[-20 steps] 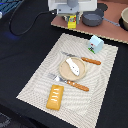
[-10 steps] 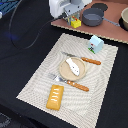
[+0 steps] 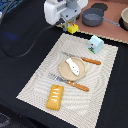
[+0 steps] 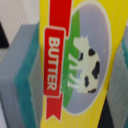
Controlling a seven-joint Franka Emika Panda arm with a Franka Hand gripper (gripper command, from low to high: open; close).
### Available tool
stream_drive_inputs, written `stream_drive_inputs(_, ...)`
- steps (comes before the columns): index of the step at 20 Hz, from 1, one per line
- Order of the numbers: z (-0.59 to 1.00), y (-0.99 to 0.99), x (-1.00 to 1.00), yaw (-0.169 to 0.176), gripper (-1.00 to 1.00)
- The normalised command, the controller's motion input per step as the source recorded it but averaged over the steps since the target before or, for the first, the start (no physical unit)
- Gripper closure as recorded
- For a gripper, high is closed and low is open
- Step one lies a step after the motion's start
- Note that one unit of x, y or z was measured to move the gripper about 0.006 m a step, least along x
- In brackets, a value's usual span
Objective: Interact with the objects in diverse but meaningful ways.
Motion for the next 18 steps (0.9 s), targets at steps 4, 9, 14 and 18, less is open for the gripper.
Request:
stream_drive_inputs(4, 0.04, -0.7, 0.01, 0.0, 1.0)
stream_drive_inputs(9, 0.0, -0.73, 0.0, 0.0, 1.0)
stream_drive_inputs(14, 0.0, -0.85, 0.0, 0.0, 1.0)
stream_drive_inputs(18, 0.0, -0.97, 0.0, 0.0, 1.0)
